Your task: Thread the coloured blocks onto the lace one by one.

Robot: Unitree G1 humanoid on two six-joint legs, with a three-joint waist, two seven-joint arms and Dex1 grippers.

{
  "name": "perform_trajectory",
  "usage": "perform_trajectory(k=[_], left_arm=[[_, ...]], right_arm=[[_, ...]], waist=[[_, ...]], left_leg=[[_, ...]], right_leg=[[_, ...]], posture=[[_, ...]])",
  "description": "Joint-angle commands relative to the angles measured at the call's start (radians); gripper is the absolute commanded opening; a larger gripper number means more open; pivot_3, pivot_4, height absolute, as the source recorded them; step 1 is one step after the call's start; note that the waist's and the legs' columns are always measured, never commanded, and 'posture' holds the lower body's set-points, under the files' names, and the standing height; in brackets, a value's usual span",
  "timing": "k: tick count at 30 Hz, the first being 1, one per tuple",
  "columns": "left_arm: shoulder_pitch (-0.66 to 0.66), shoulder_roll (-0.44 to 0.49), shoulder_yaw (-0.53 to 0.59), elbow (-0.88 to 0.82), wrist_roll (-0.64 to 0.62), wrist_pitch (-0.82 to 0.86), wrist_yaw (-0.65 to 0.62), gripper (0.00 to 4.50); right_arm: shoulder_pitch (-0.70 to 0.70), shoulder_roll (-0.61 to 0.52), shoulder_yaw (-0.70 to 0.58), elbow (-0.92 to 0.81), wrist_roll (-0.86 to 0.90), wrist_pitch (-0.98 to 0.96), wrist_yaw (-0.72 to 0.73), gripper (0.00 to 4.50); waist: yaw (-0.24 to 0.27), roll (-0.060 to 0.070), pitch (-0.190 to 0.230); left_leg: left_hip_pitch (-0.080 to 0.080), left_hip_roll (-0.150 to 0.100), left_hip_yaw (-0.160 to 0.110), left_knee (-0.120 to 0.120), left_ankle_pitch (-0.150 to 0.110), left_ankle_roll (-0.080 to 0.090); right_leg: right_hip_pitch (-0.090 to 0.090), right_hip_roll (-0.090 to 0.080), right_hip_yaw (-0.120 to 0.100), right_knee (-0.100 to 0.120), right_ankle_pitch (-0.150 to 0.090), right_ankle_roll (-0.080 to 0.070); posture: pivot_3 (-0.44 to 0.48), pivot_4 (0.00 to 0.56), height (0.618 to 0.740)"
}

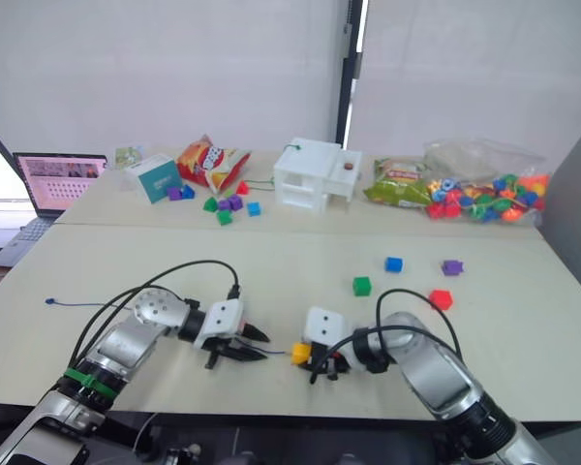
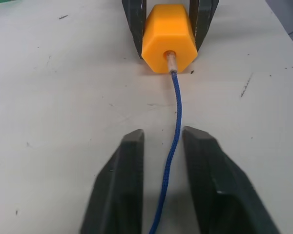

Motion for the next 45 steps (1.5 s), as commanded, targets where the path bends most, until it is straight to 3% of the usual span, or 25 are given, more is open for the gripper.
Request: perform_trajectory(k=[1, 21, 26, 27, 32, 34, 35, 39, 45], left_arm=[[0.007, -0.014, -0.023, -0.021, 0.014, 0.018, 0.003, 0.02], [-0.011, -0.063, -0.044, -0.197, 0.003, 0.242, 0.084, 0.00], [-0.029, -0.010, -0.014, -0.248, -0.094, 0.299, -0.021, 1.48], [-0.034, -0.001, -0.013, -0.249, -0.097, 0.313, -0.024, 1.83], [-0.048, 0.026, -0.016, -0.276, -0.114, 0.342, -0.048, 3.55], [-0.065, 0.014, -0.032, -0.300, -0.094, 0.365, -0.025, 4.17], [-0.074, 0.002, -0.043, -0.306, -0.079, 0.382, -0.005, 4.48], [-0.089, -0.069, -0.104, -0.301, -0.013, 0.376, 0.073, 4.48], [-0.089, -0.100, -0.153, -0.231, 0.062, 0.342, 0.139, 4.48]], right_arm=[[0.008, -0.008, 0.016, -0.013, 0.000, 0.017, 0.000, 1.27], [-0.005, 0.003, 0.030, 0.001, -0.009, 0.019, -0.010, 1.27], [-0.004, 0.027, -0.006, -0.019, 0.020, 0.059, -0.036, 1.27], [-0.005, 0.024, -0.010, -0.026, 0.022, 0.064, -0.035, 2.32], [-0.003, 0.001, -0.035, -0.052, 0.031, 0.084, -0.038, 4.06], [0.004, -0.019, -0.071, -0.083, 0.046, 0.102, -0.044, 4.50], [0.011, -0.032, -0.086, -0.099, 0.055, 0.110, -0.043, 4.50], [0.097, -0.107, -0.164, -0.155, 0.096, 0.110, -0.031, 4.50], [0.171, -0.118, -0.213, -0.156, 0.126, 0.059, -0.057, 4.50]], waist=[[0.000, 0.000, 0.000], [-0.003, 0.000, 0.000], [-0.005, 0.000, 0.000], [-0.005, 0.000, 0.000], [-0.004, 0.000, 0.000], [0.000, 0.000, 0.000], [0.001, 0.000, 0.000], [0.009, 0.000, 0.000], [-0.005, -0.001, 0.000]], left_leg=[[0.000, 0.000, 0.000, 0.000, 0.000, 0.000], [-0.001, 0.001, 0.000, 0.000, 0.000, 0.000], [-0.001, 0.002, 0.000, 0.000, 0.000, 0.000], [-0.001, 0.001, 0.000, 0.000, 0.000, 0.000], [-0.002, 0.001, 0.000, 0.000, 0.000, 0.000], [-0.003, 0.001, 0.000, 0.000, 0.000, 0.000], [-0.004, 0.001, -0.001, 0.000, 0.000, 0.000], [-0.006, -0.001, -0.001, 0.001, 0.000, 0.001], [-0.005, 0.001, -0.001, 0.001, 0.000, 0.001]], right_leg=[[0.000, 0.000, 0.000, 0.000, 0.000, 0.000], [-0.001, 0.001, 0.000, 0.000, 0.000, 0.000], [-0.001, 0.002, 0.000, -0.001, 0.000, 0.000], [-0.001, 0.002, 0.000, 0.000, 0.000, 0.000], [-0.002, 0.002, 0.000, -0.001, 0.000, 0.000], [-0.002, 0.001, 0.000, -0.001, 0.000, 0.000], [-0.003, 0.001, -0.001, -0.001, 0.000, 0.000], [-0.003, 0.000, -0.001, -0.002, 0.000, 0.001], [-0.003, 0.003, 0.001, -0.002, 0.000, 0.000]], posture=[[0.000, 0.150, 0.740], [0.000, 0.150, 0.740], [0.000, 0.150, 0.740], [0.000, 0.150, 0.740], [0.000, 0.150, 0.740], [0.000, 0.150, 0.740], [0.000, 0.150, 0.740], [0.000, 0.150, 0.740], [0.000, 0.150, 0.740]])
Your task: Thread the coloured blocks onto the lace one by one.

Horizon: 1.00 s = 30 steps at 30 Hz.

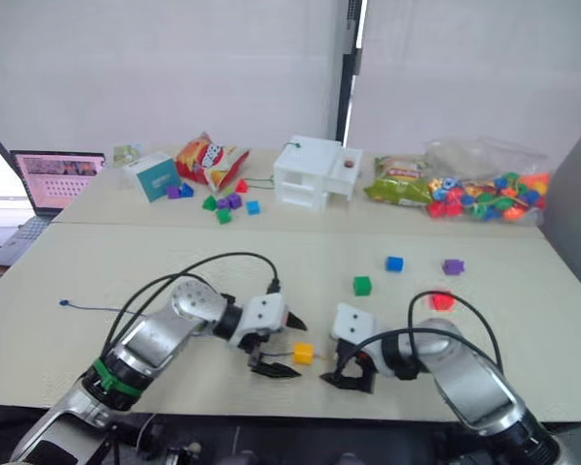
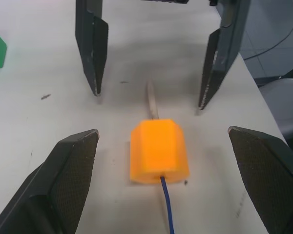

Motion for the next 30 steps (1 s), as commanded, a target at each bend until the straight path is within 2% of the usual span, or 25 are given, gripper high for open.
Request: perform_trajectory(k=[1, 7, 8, 16, 19, 28, 30], left_arm=[[-0.009, -0.018, -0.031, 0.048, 0.062, -0.036, 0.053, 4.48], [-0.012, -0.030, -0.050, 0.070, 0.082, -0.052, 0.044, 4.48], [-0.011, -0.033, -0.045, 0.068, 0.075, -0.050, 0.041, 3.91], [-0.010, -0.037, -0.044, 0.070, 0.066, -0.067, 0.020, 1.34], [-0.011, -0.036, -0.045, 0.075, 0.067, -0.065, 0.017, 1.32], [-0.010, -0.028, -0.042, 0.077, 0.071, -0.070, 0.013, 1.32], [-0.011, -0.027, -0.040, 0.078, 0.069, -0.073, 0.010, 1.32]], right_arm=[[0.037, -0.002, -0.048, -0.018, 0.014, -0.061, -0.023, 4.50], [0.061, -0.003, -0.045, 0.019, 0.008, -0.115, -0.040, 4.50], [0.063, -0.002, -0.046, 0.021, 0.010, -0.115, -0.042, 4.50], [0.080, -0.008, -0.039, 0.037, 0.015, -0.136, -0.035, 4.50], [0.081, -0.008, -0.039, 0.044, 0.016, -0.145, -0.033, 3.67], [0.095, -0.007, -0.048, 0.070, 0.005, -0.208, -0.032, 0.53], [0.091, -0.005, -0.048, 0.077, 0.005, -0.218, -0.033, 0.00]], waist=[[0.002, 0.000, 0.000], [0.007, 0.000, 0.000], [0.007, 0.000, 0.000], [0.006, 0.000, 0.000], [0.006, 0.000, 0.000], [0.005, 0.000, 0.000], [0.005, 0.000, 0.000]], left_leg=[[0.001, 0.000, 0.000, 0.000, 0.000, 0.000], [0.000, -0.001, 0.000, 0.000, 0.000, 0.000], [0.000, -0.001, 0.000, 0.000, 0.000, 0.000], [0.000, -0.001, 0.000, 0.000, 0.000, 0.000], [0.000, -0.001, 0.000, 0.001, 0.000, 0.000], [0.000, -0.001, 0.000, 0.001, 0.000, 0.000], [0.000, -0.001, 0.000, 0.001, 0.000, 0.000]], right_leg=[[0.000, 0.000, 0.000, 0.000, 0.000, 0.000], [0.001, -0.001, 0.000, 0.000, 0.000, 0.000], [0.001, -0.001, 0.000, 0.000, 0.000, 0.000], [0.001, -0.001, 0.000, 0.000, 0.000, 0.000], [0.001, -0.001, 0.000, 0.000, 0.000, 0.000], [0.001, -0.001, 0.000, 0.000, 0.000, 0.000], [0.001, -0.001, 0.000, 0.000, 0.000, 0.000]], posture=[[0.000, 0.150, 0.740], [0.000, 0.150, 0.740], [0.000, 0.150, 0.740], [0.000, 0.150, 0.740], [0.000, 0.150, 0.740], [0.000, 0.150, 0.740], [0.000, 0.150, 0.740]])
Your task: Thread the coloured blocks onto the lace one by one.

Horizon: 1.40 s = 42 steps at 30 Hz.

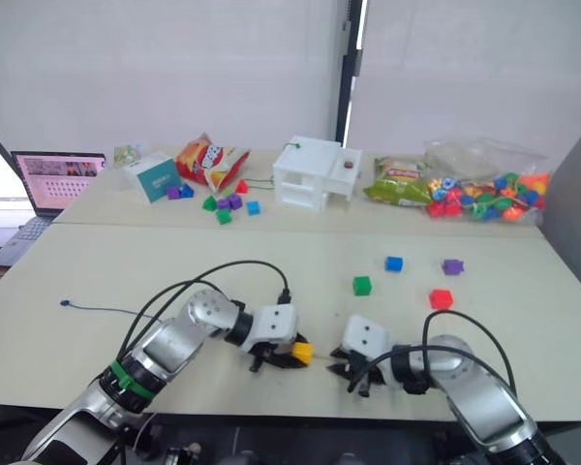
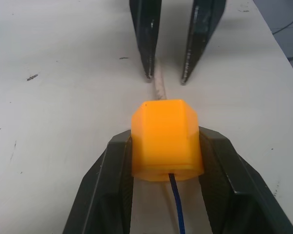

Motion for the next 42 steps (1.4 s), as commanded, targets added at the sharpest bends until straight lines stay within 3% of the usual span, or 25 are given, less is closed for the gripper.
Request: perform_trajectory(k=[1, 5, 9, 13, 16, 19, 21, 27, 29, 35, 38, 42], left_arm=[[-0.009, 0.009, 0.008, -0.001, -0.006, -0.011, -0.015, 1.32], [0.004, 0.036, 0.027, -0.001, -0.021, -0.029, -0.033, 1.32], [0.050, 0.159, 0.091, 0.025, -0.042, -0.114, -0.084, 1.32], [0.090, 0.354, 0.212, 0.200, -0.073, -0.242, -0.152, 1.32], [0.105, 0.421, 0.244, 0.265, -0.088, -0.281, -0.182, 1.32], [0.115, 0.540, 0.382, 0.521, -0.105, -0.424, -0.150, 1.32], [0.129, 0.599, 0.412, 0.646, -0.073, -0.536, -0.107, 1.32], [0.119, 0.640, 0.449, 0.764, -0.063, -0.615, -0.115, 1.32], [0.099, 0.608, 0.472, 0.697, -0.126, -0.532, -0.154, 2.36], [0.083, 0.577, 0.517, 0.424, -0.253, -0.243, -0.216, 4.32], [0.071, 0.555, 0.526, 0.264, -0.317, -0.114, -0.220, 4.32], [0.084, 0.460, 0.454, -0.028, -0.412, 0.061, -0.196, 4.32]], right_arm=[[-0.009, -0.002, -0.020, 0.006, -0.003, -0.026, -0.008, 0.00], [-0.029, 0.008, -0.019, 0.001, 0.008, -0.027, -0.004, 0.00], [-0.046, 0.006, -0.018, -0.025, 0.018, -0.017, 0.010, 0.00], [-0.061, -0.008, -0.024, -0.040, 0.025, -0.007, 0.025, 0.00], [-0.057, -0.013, -0.030, -0.047, 0.027, -0.008, 0.029, 0.00], [-0.054, -0.024, -0.037, -0.039, 0.030, -0.021, 0.045, 0.00], [-0.054, -0.031, -0.037, -0.031, 0.031, -0.028, 0.054, 0.00], [-0.065, -0.043, -0.027, -0.015, 0.037, -0.037, 0.074, 0.00], [-0.075, -0.040, -0.020, -0.009, 0.037, -0.038, 0.080, 0.00], [-0.106, -0.035, -0.001, -0.005, 0.035, -0.022, 0.090, 0.00], [-0.125, -0.031, 0.011, -0.012, 0.032, -0.002, 0.089, 0.00], [-0.162, -0.023, 0.050, -0.007, 0.009, 0.021, 0.078, 0.00]], waist=[[0.000, 0.000, 0.000], [-0.001, 0.000, 0.000], [-0.013, 0.000, 0.000], [-0.027, 0.000, 0.000], [-0.032, 0.000, 0.000], [-0.031, 0.000, 0.000], [-0.042, -0.001, 0.001], [-0.021, 0.001, 0.001], [-0.013, 0.001, 0.001], [-0.002, -0.002, 0.002], [-0.006, -0.003, 0.002], [-0.007, -0.003, 0.002]], left_leg=[[0.000, 0.000, 0.000, 0.000, 0.000, 0.000], [0.000, 0.000, 0.000, 0.000, 0.000, 0.000], [0.001, 0.001, 0.000, 0.000, 0.000, 0.000], [0.003, 0.002, 0.000, -0.004, 0.000, 0.000], [0.007, 0.002, 0.000, -0.007, 0.000, -0.001], [0.007, 0.002, 0.001, -0.008, 0.000, -0.001], [0.007, 0.003, 0.001, -0.008, 0.000, -0.001], [0.006, 0.001, 0.002, -0.009, 0.000, -0.001], [0.005, 0.001, 0.003, -0.008, 0.001, -0.001], [0.000, 0.001, 0.002, -0.005, 0.001, -0.001], [-0.004, 0.001, 0.002, -0.004, 0.001, -0.002], [-0.006, 0.001, 0.003, -0.004, 0.001, -0.002]], right_leg=[[0.000, 0.000, 0.000, 0.000, 0.000, 0.000], [0.000, 0.000, 0.000, 0.000, 0.000, 0.000], [-0.001, 0.001, 0.001, 0.000, 0.000, 0.000], [-0.001, 0.002, 0.001, 0.001, -0.001, -0.002], [0.000, 0.002, 0.002, 0.001, -0.001, -0.003], [0.000, 0.001, 0.001, 0.001, -0.002, -0.003], [-0.001, 0.002, 0.001, 0.001, -0.002, -0.004], [-0.003, -0.001, 0.000, 0.003, -0.002, -0.004], [-0.002, -0.003, -0.001, 0.002, -0.002, -0.003], [-0.004, -0.003, -0.002, 0.003, -0.001, -0.002], [-0.010, -0.002, -0.001, 0.006, -0.001, -0.002], [-0.013, -0.001, 0.001, 0.007, -0.001, -0.002]], posture=[[0.000, 0.150, 0.740], [0.000, 0.150, 0.740], [0.000, 0.150, 0.740], [0.000, 0.150, 0.740], [0.000, 0.150, 0.740], [0.000, 0.150, 0.740], [0.000, 0.150, 0.740], [0.000, 0.150, 0.740], [0.000, 0.150, 0.740], [0.000, 0.150, 0.740], [0.000, 0.150, 0.740], [0.000, 0.150, 0.740]])
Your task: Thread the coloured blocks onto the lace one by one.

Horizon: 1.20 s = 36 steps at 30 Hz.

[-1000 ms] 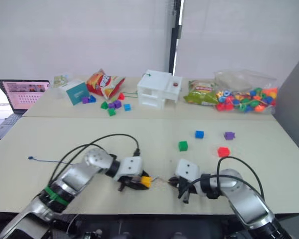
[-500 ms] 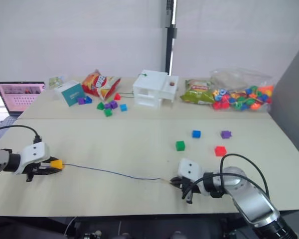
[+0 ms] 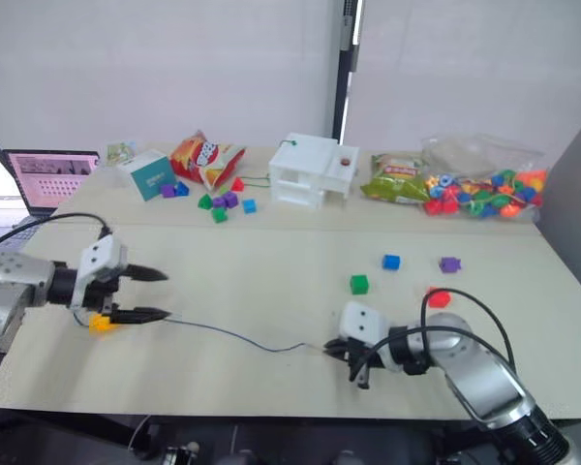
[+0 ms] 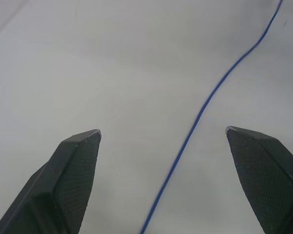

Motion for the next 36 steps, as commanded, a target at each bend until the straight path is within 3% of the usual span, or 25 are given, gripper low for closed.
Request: perform_trajectory(k=[1, 4, 8, 14, 17, 22, 30, 36], left_arm=[[0.013, -0.089, -0.076, -0.249, -0.077, 0.135, 0.035, 4.32], [0.049, -0.213, -0.194, -0.371, -0.037, 0.145, 0.097, 4.32], [0.014, -0.373, -0.303, -0.309, 0.082, 0.081, 0.210, 4.32], [-0.022, -0.466, -0.403, -0.183, 0.186, 0.016, 0.236, 4.32], [-0.022, -0.493, -0.403, -0.156, 0.177, 0.002, 0.220, 4.32], [-0.024, -0.526, -0.390, -0.161, 0.154, 0.024, 0.216, 2.88], [-0.021, -0.555, -0.395, -0.157, 0.171, 0.021, 0.224, 0.19], [-0.023, -0.554, -0.393, -0.157, 0.172, 0.028, 0.222, 0.06]], right_arm=[[-0.035, 0.005, 0.026, -0.012, -0.024, 0.016, -0.009, 0.00], [-0.056, 0.010, 0.046, -0.003, -0.035, 0.034, -0.016, 0.00], [-0.065, 0.004, 0.062, 0.000, -0.050, 0.048, -0.018, 0.00], [-0.068, 0.000, 0.066, -0.016, -0.054, 0.070, -0.024, 0.00], [-0.062, -0.006, 0.059, -0.025, -0.053, 0.080, -0.026, 0.00], [-0.054, -0.014, 0.054, -0.038, -0.048, 0.090, -0.032, 0.00], [-0.054, -0.018, 0.058, -0.048, -0.044, 0.105, -0.039, 0.00], [-0.053, -0.021, 0.060, -0.049, -0.043, 0.111, -0.039, 0.00]], waist=[[0.002, 0.000, 0.000], [0.004, 0.000, 0.000], [0.006, 0.000, 0.000], [0.006, 0.000, 0.000], [0.006, 0.000, 0.000], [0.007, 0.000, 0.000], [0.006, 0.000, 0.000], [0.007, 0.000, 0.000]], left_leg=[[0.000, 0.000, 0.000, 0.000, 0.000, 0.000], [0.000, -0.001, 0.000, 0.000, 0.000, 0.000], [-0.001, -0.001, 0.000, 0.001, 0.000, 0.000], [0.000, -0.001, 0.000, 0.002, 0.000, 0.000], [-0.001, -0.001, 0.000, 0.002, 0.000, 0.000], [-0.001, -0.001, 0.000, 0.003, 0.000, 0.000], [-0.001, -0.001, 0.000, 0.004, 0.000, 0.000], [-0.002, -0.001, -0.001, 0.006, 0.000, 0.000]], right_leg=[[0.000, 0.000, 0.000, 0.000, 0.000, 0.000], [0.001, 0.000, 0.000, 0.000, 0.000, 0.000], [0.000, 0.001, 0.001, 0.000, 0.000, 0.000], [0.000, 0.002, 0.001, 0.000, 0.000, 0.000], [0.000, 0.001, 0.001, 0.000, 0.000, 0.000], [0.000, 0.001, 0.001, 0.000, 0.000, 0.000], [0.000, 0.001, 0.001, 0.000, 0.000, 0.000], [0.000, 0.001, 0.001, 0.000, 0.000, 0.000]], posture=[[0.000, 0.150, 0.740], [0.000, 0.150, 0.740], [0.000, 0.150, 0.740], [0.000, 0.150, 0.740], [0.000, 0.150, 0.740], [0.000, 0.150, 0.740], [0.000, 0.150, 0.740], [0.000, 0.150, 0.740]])
